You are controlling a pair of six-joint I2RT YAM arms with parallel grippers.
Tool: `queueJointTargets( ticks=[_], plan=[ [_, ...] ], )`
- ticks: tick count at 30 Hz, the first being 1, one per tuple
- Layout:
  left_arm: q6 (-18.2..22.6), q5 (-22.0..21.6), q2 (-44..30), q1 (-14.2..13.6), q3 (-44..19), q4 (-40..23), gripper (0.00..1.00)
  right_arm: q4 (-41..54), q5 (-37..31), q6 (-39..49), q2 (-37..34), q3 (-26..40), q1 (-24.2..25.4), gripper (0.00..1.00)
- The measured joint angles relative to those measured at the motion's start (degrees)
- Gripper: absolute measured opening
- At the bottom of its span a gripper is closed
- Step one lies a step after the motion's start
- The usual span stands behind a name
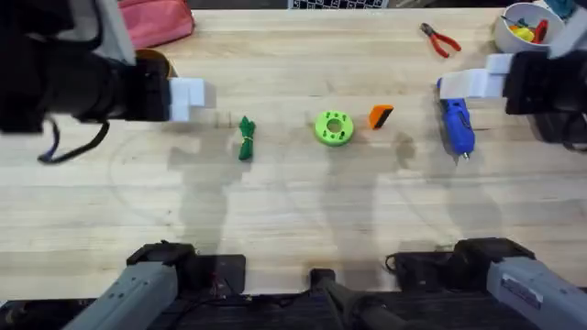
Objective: Pick up the gripper from the table and insert it into the empty holder that is missing its gripper. Then pick up a screw, insert it into the mounting hole, and use the screwdriver to tighten it. Finally, clean up the table by picking up the vegetable and placing it into the bucket.
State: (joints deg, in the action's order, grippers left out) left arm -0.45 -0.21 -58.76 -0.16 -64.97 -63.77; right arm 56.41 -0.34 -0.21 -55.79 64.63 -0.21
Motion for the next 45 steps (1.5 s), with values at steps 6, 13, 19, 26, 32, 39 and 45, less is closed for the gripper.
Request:
queueJointTargets(
  ticks=[6, 13, 19, 26, 32, 39, 45],
  plan=[
    [0.0, 0.0, -12.5, 0.0, -2.2, -3.4, 0.985, 5.8, 0.0, 0.0, -11.3, 3.1, 0.0, 0.994],
    [0.0, 1.1, -17.3, -0.1, -2.2, -2.9, 0.985, 6.0, 0.0, 0.0, -12.5, 3.2, 0.0, 0.994],
    [-2.4, 1.1, -20.3, -5.1, -2.2, -2.6, 0.985, 6.0, 0.1, -0.2, -12.5, 3.2, 0.0, 0.994],
    [-6.9, 2.1, -28.9, -10.6, -2.2, -1.0, 0.985, 6.0, 0.2, -0.2, -12.5, 3.2, 0.0, 0.993],
    [-8.0, 2.2, -36.3, -10.6, -2.2, 3.0, 0.985, 6.0, 0.2, -0.2, -12.5, 3.2, 0.0, 0.994],
    [-8.2, 3.8, -43.1, -10.6, -2.2, 4.8, 0.978, 6.0, 0.2, -0.2, -12.5, 3.2, 0.0, 0.994],
    [-8.5, 5.0, -44.6, -10.6, -2.3, 5.6, 0.812, 6.0, 0.2, -0.2, -12.5, 3.2, 0.0, 0.994]
  ],
)
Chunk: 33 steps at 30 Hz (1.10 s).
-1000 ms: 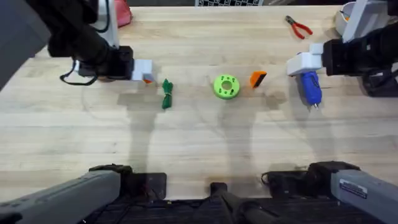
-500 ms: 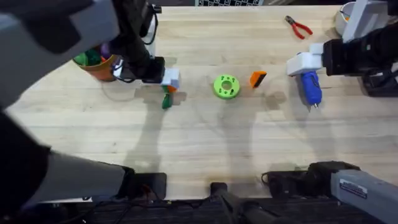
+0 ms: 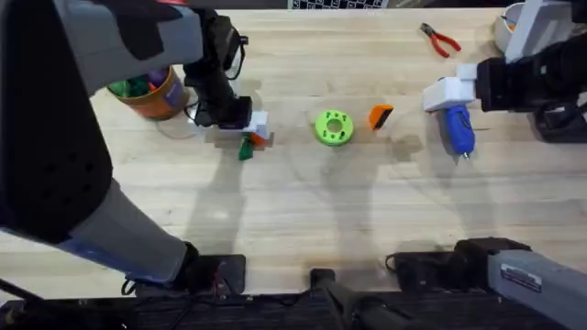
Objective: Pick up the gripper from the table and insert it into the empty holder that is missing its gripper. Then pick up a screw, insert it into the mounting hole, and use the screwdriver to tighten it. Finally, clean up the table by picking up the vegetable and placing it into the bucket.
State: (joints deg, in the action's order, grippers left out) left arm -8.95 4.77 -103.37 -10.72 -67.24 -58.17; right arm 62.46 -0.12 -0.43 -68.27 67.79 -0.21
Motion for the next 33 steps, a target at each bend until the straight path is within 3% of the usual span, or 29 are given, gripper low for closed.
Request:
queueJointTargets(
  ticks=[5, 6, 21, 33],
  plan=[
    [0.0, 1.2, 0.0, -0.1, -0.4, 0.0, 0.055, 0.0, 0.0, 0.0, 0.0, 0.0, 0.0, 0.994],
    [0.0, 1.3, 0.0, -0.1, -0.4, 0.0, 0.017, 0.0, 0.0, 0.0, 0.0, 0.0, 0.0, 0.994],
    [-0.1, 1.2, 1.5, -0.1, -0.4, 0.1, 0.005, 0.0, 0.0, 0.0, 0.0, 0.0, 0.0, 0.992],
    [-0.1, 1.0, 26.2, -0.1, -0.4, -4.3, 0.005, 0.0, 0.0, 0.0, 0.0, 0.0, 0.0, 0.992]
  ],
)
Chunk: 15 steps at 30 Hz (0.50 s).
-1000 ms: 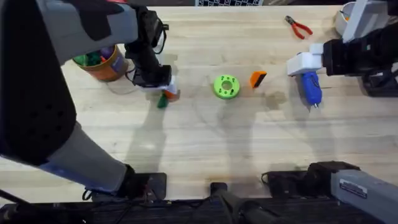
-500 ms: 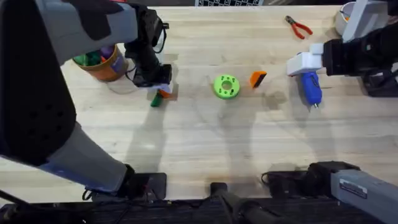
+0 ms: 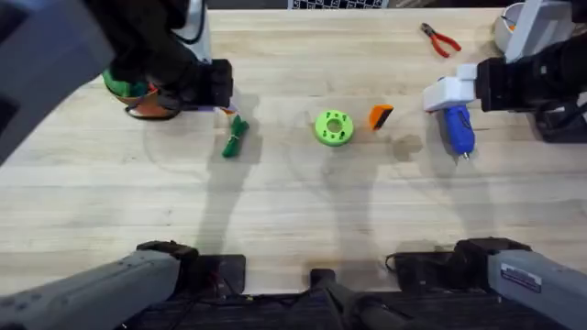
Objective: Pick up the gripper from the table and insert it into the empty holder that is missing its gripper. Then pick up a screw, insert it into the mounting hole, and use the screwdriver to tighten it. Finally, clean up the table by picking up the vegetable and placing it into the bucket.
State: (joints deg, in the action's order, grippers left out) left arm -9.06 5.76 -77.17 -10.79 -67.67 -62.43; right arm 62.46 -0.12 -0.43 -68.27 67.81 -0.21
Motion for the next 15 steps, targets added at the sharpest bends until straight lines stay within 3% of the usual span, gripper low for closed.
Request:
queueJointTargets(
  ticks=[5, 6, 11, 12, 15],
  plan=[
    [0.0, -0.3, 3.4, 0.0, 0.0, -0.9, 0.005, 0.0, 0.0, 0.0, 0.0, 0.0, 0.0, 0.992],
    [0.2, -0.7, 3.7, 0.0, 0.0, -1.0, 0.113, 0.0, 0.0, 0.0, 0.0, 0.0, 0.0, 0.992],
    [0.0, -1.1, 3.7, 0.0, 0.0, -1.0, 0.901, 0.0, 0.0, 0.0, 0.0, 0.0, 0.0, 0.994],
    [-0.2, -1.1, 3.7, 0.0, 0.0, -1.0, 0.964, 0.0, 0.0, 0.0, 0.0, 0.0, 0.0, 0.993],
    [-0.2, -1.1, 3.7, 0.0, 0.0, -0.7, 0.985, 0.0, 0.0, 0.0, 0.0, 0.0, 0.0, 0.994]
  ],
)
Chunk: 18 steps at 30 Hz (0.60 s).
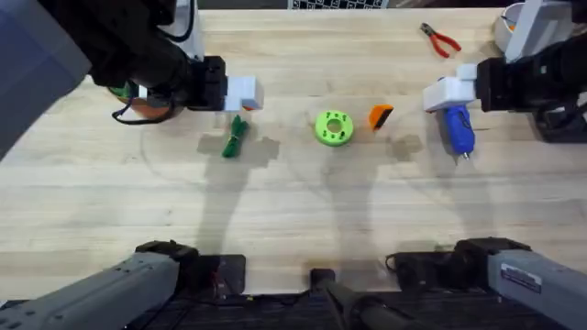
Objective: Pick up the gripper from the table and insert it into the empty holder that is missing its gripper. Then pick up a screw, insert it into the mounting hole, and use the screwdriver to tighten it. Finally, clean up the table by picking up the vegetable and placing it into the bucket.
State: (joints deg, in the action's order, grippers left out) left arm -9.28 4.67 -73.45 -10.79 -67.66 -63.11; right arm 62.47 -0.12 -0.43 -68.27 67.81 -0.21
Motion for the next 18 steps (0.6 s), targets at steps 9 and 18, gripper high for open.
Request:
queueJointTargets(
  ticks=[9, 18],
  plan=[
    [0.0, -1.8, 0.0, 0.0, -1.9, 0.4, 0.985, 0.0, 0.0, 0.0, 0.0, 0.0, 0.0, 0.994],
    [6.1, -4.3, 0.1, 0.1, -13.9, -3.6, 0.985, 0.0, 0.0, 0.0, 0.0, 0.0, 0.0, 0.992]
  ],
)
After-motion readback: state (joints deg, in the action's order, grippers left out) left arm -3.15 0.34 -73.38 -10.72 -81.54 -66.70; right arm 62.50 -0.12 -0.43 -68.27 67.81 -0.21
